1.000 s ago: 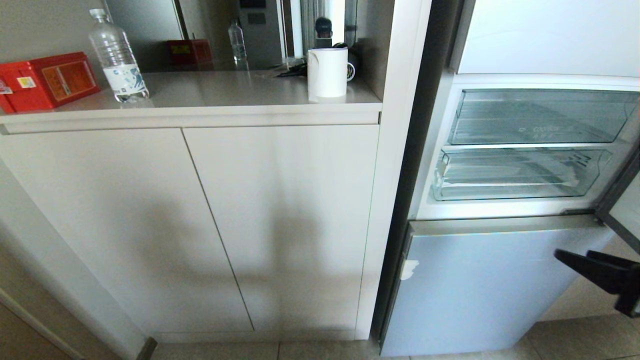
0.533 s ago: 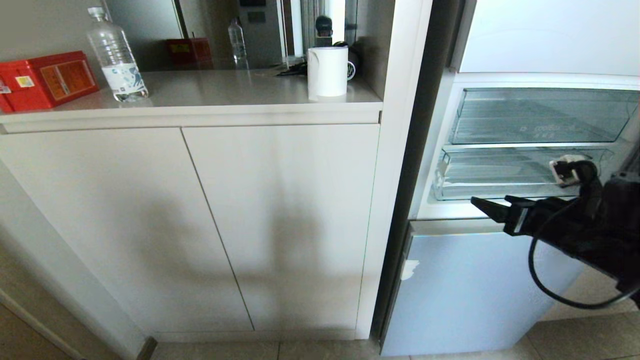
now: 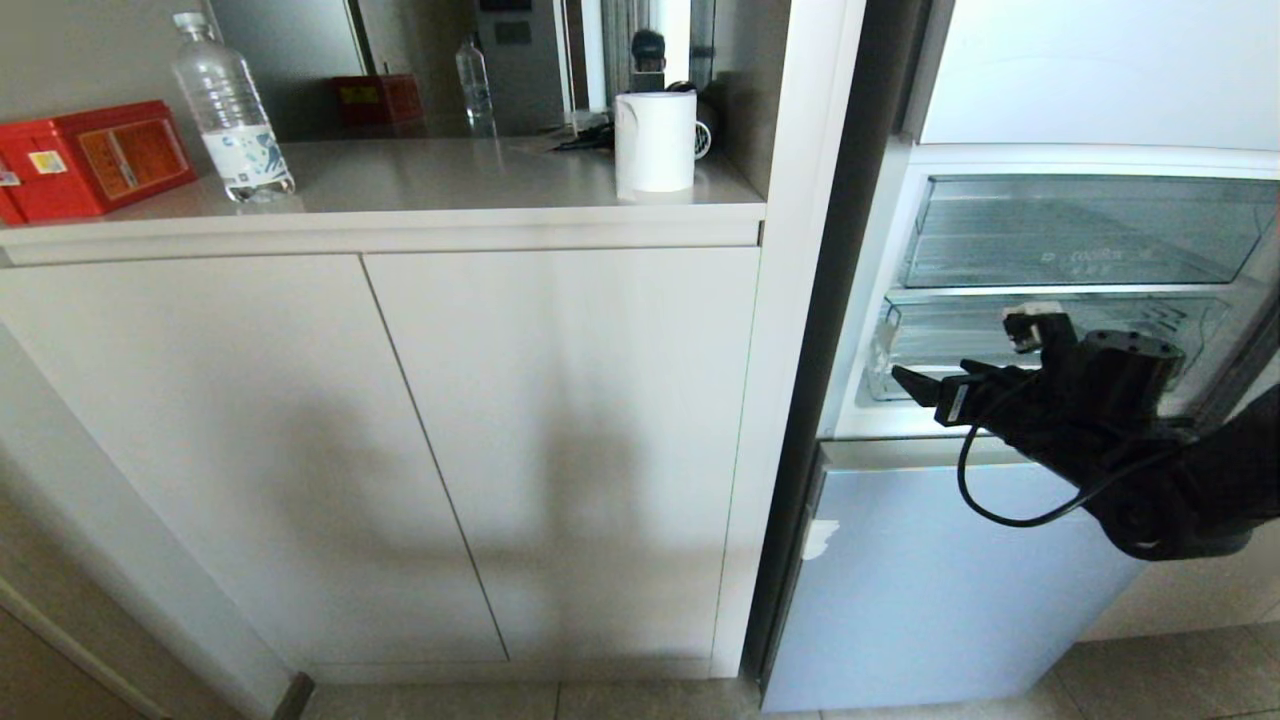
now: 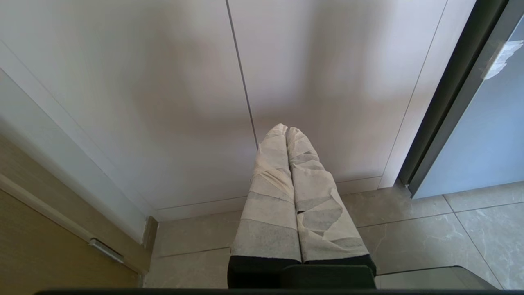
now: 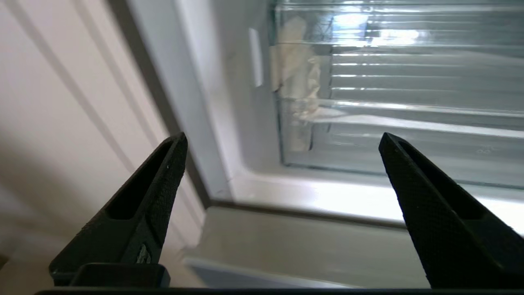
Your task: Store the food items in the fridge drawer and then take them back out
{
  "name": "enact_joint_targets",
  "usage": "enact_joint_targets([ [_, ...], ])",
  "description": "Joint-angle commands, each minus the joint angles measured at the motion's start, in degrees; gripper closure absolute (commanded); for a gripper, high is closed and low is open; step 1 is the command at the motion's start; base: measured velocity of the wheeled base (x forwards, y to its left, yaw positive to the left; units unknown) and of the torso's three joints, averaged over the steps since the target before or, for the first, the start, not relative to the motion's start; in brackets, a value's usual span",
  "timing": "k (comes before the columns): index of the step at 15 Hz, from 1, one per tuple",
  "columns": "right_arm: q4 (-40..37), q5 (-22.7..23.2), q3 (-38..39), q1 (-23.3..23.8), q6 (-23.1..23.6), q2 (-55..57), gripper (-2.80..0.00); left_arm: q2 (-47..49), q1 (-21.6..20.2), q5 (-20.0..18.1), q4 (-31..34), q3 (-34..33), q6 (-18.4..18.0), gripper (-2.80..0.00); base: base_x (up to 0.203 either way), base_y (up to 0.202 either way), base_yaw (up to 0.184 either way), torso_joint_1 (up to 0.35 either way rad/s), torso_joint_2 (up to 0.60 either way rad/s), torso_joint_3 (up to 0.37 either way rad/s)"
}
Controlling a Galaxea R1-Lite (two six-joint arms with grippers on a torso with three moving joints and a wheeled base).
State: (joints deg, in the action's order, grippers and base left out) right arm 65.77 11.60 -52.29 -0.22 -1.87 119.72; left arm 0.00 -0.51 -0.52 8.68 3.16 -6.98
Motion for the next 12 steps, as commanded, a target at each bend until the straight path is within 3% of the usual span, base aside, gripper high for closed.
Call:
enact_joint_targets([
  [1,0.4,-1.1,-4.8,0.0,0.4,5.7,-2.80,0.1,0.0,0.0,0.0,0.0,-0.1,0.00,0.000,0.000,0.000,0.000,0.00,0.000],
  [4,0.3,-3.5,-10.0,0.0,1.0,9.0,-2.80,0.1,0.0,0.0,0.0,0.0,-0.1,0.00,0.000,0.000,0.000,0.000,0.00,0.000],
  [12,-1.6,-3.8,-16.3,0.0,0.6,10.0,-2.80,0.1,0.0,0.0,0.1,0.0,-0.1,0.00,0.000,0.000,0.000,0.000,0.00,0.000],
])
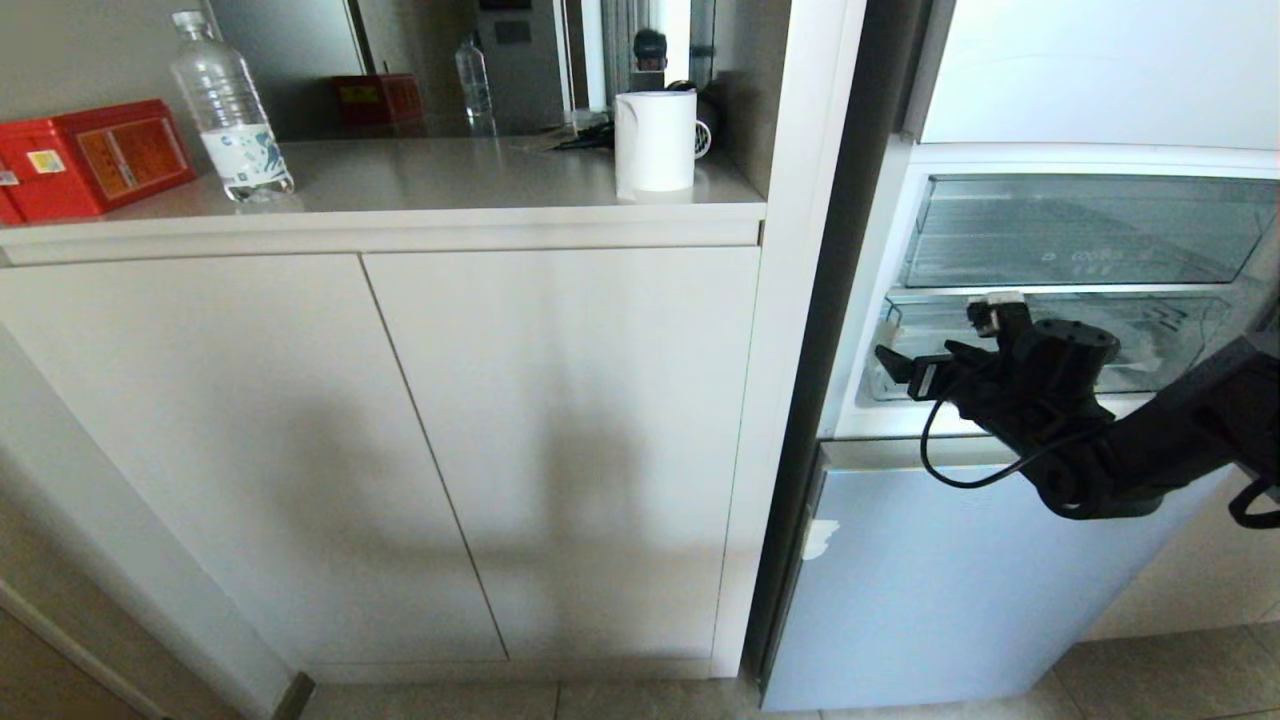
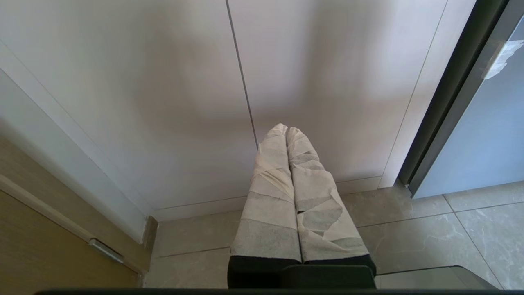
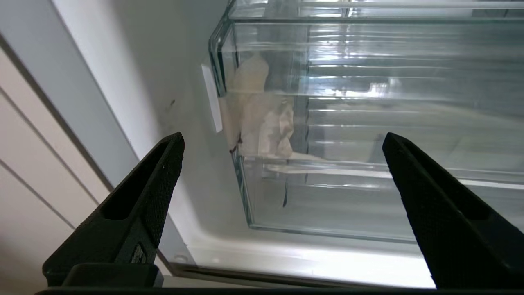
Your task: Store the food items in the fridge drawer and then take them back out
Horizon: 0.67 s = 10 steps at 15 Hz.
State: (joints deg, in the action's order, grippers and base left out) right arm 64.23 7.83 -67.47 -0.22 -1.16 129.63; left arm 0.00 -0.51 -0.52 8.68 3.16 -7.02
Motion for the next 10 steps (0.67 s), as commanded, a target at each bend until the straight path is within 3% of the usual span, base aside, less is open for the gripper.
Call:
enact_joint_targets([
  [1,-0.7,-0.4,-1.9,-0.1,0.0,0.2,-2.80,0.1,0.0,0.0,0.1,0.0,0.0,0.00,0.000,0.000,0.000,0.000,0.00,0.000],
  [10,-3.4,-2.8,-8.7,-1.0,-0.4,3.0,-2.80,0.1,0.0,0.0,0.0,0.0,0.0,0.00,0.000,0.000,0.000,0.000,0.00,0.000],
])
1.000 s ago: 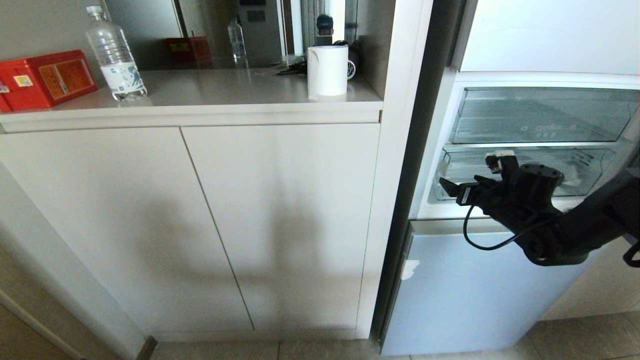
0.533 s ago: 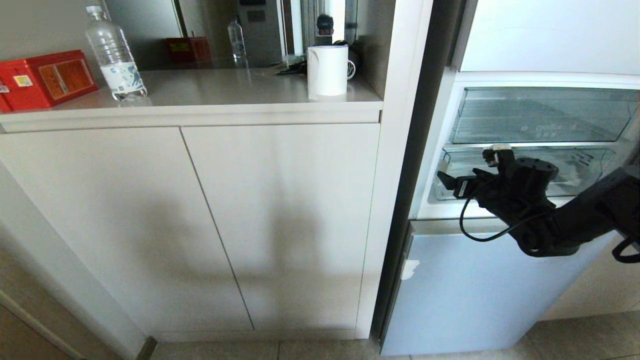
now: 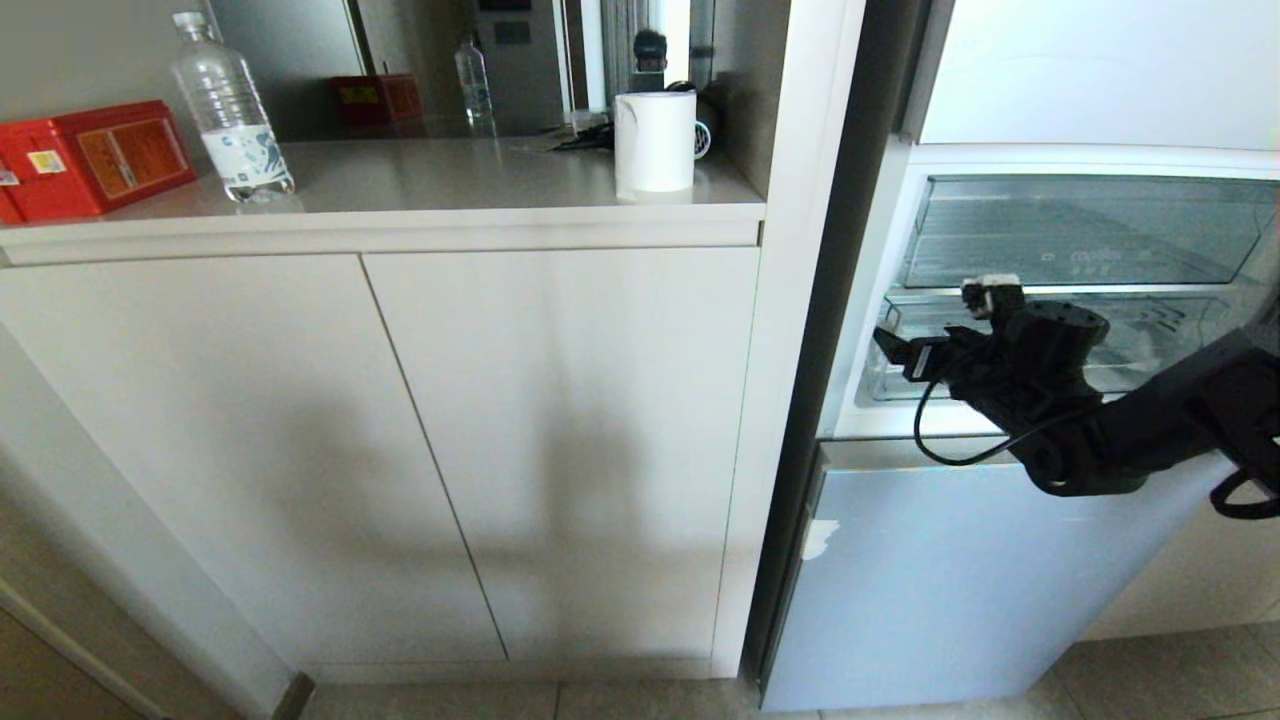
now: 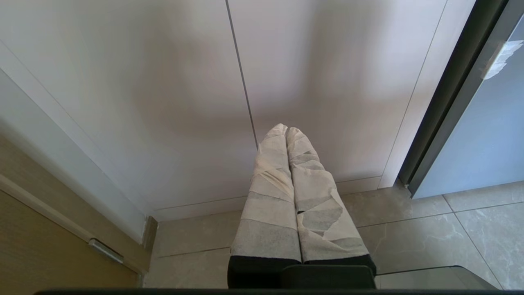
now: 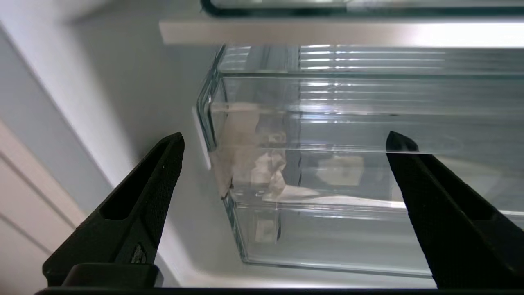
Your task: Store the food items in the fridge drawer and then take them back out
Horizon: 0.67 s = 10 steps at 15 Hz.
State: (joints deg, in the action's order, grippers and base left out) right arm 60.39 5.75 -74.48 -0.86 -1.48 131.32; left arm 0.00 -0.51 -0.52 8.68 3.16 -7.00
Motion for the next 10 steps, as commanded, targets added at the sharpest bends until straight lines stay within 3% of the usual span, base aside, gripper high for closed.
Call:
enact_joint_targets([
  [1,0.4,-1.5,-2.4,-0.7,-0.2,1.7,-2.80,0.1,0.0,0.0,0.0,0.0,0.0,0.00,0.000,0.000,0.000,0.000,0.00,0.000],
  [3,0.4,-1.5,-2.5,-1.5,-0.2,1.8,-2.80,0.1,0.0,0.0,0.0,0.0,0.0,0.00,0.000,0.000,0.000,0.000,0.00,0.000],
  [4,0.4,-1.6,-2.4,-1.8,-0.2,1.8,0.00,0.1,0.0,0.0,0.1,0.0,-0.1,0.00,0.000,0.000,0.000,0.000,0.00,0.000],
  [10,0.5,-2.7,-2.1,-3.4,-0.2,1.7,0.00,0.1,0.0,0.0,0.0,0.0,-0.1,0.00,0.000,0.000,0.000,0.000,0.00,0.000],
])
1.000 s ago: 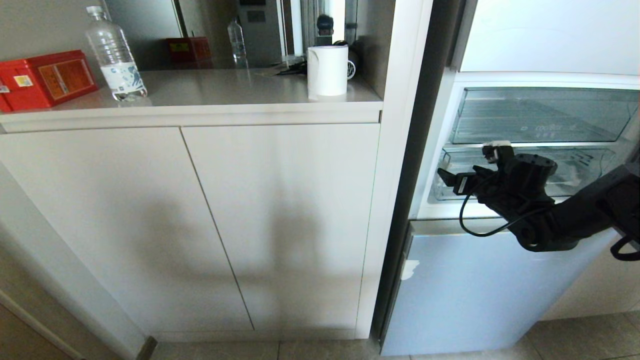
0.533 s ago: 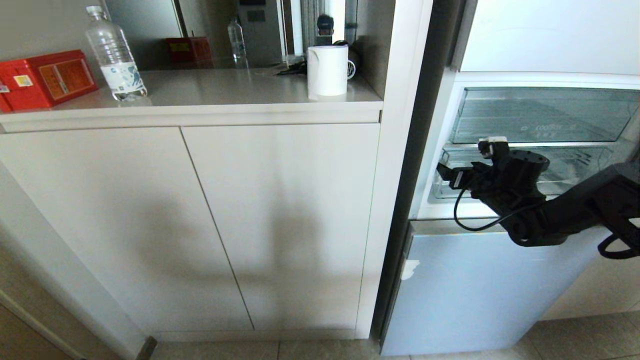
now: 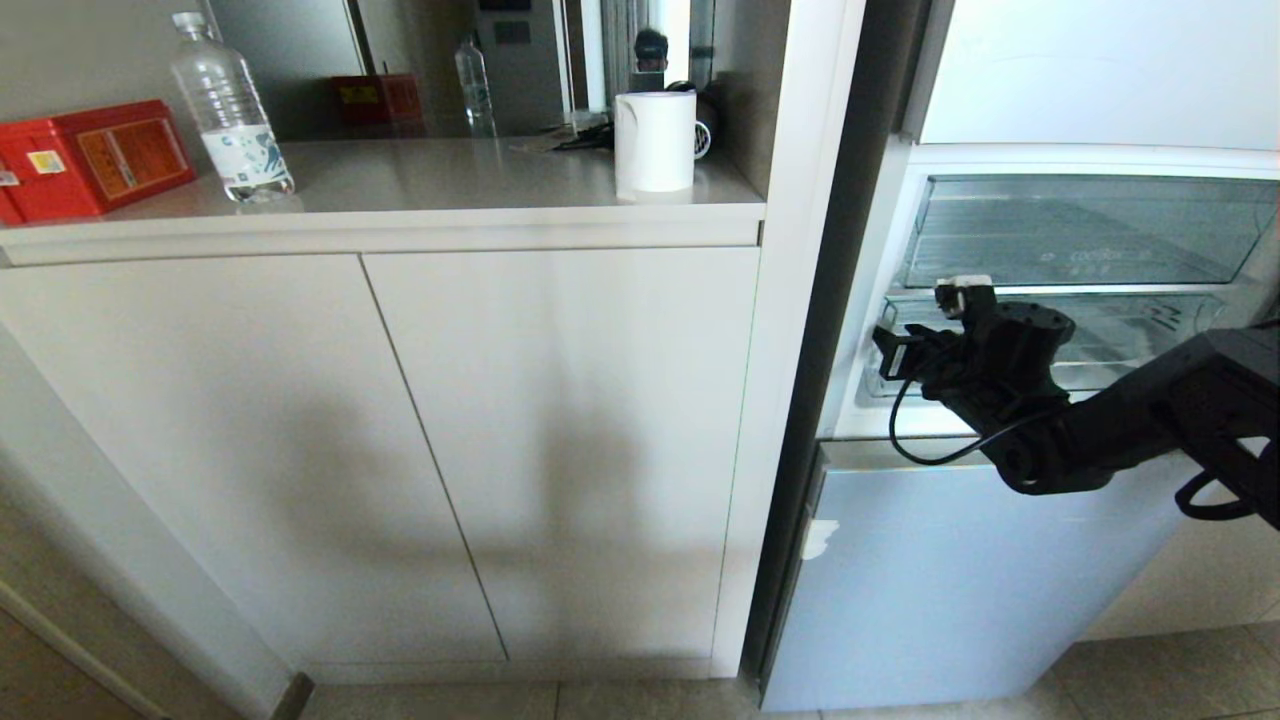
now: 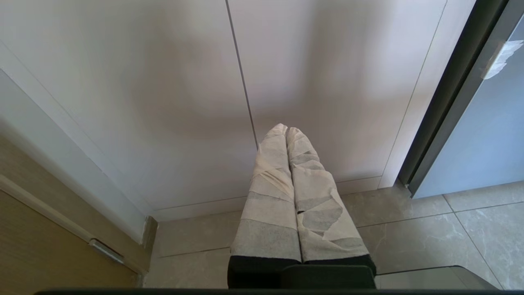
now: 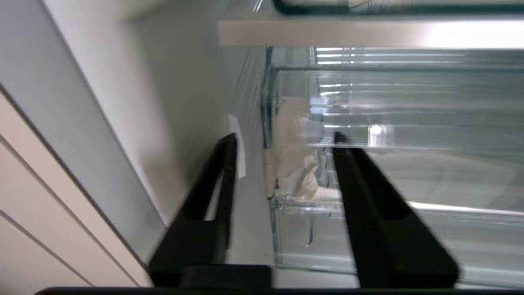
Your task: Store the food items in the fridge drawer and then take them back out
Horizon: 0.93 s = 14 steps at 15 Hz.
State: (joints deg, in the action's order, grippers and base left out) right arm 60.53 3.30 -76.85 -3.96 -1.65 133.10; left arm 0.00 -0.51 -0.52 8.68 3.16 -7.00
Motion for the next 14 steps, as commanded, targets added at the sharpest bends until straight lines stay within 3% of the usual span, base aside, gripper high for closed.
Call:
enact_joint_targets([
  [1,0.4,-0.3,0.5,-0.3,-0.1,-0.3,0.00,0.1,0.0,-0.1,0.1,0.0,0.0,0.00,0.000,0.000,0.000,0.000,0.00,0.000],
  [8,0.6,-0.1,5.5,-0.3,-0.6,-4.1,0.00,0.1,0.0,0.0,0.0,0.0,0.0,0.00,0.000,0.000,0.000,0.000,0.00,0.000],
  [11,0.6,0.2,10.4,-0.5,-1.2,-7.7,0.00,0.1,0.0,0.0,0.0,0.0,0.0,0.00,0.000,0.000,0.000,0.000,0.00,0.000],
  [14,0.6,1.5,17.5,-0.7,-4.6,-13.3,0.00,0.1,0.0,0.0,0.0,0.0,0.0,0.00,0.000,0.000,0.000,0.000,0.00,0.000],
])
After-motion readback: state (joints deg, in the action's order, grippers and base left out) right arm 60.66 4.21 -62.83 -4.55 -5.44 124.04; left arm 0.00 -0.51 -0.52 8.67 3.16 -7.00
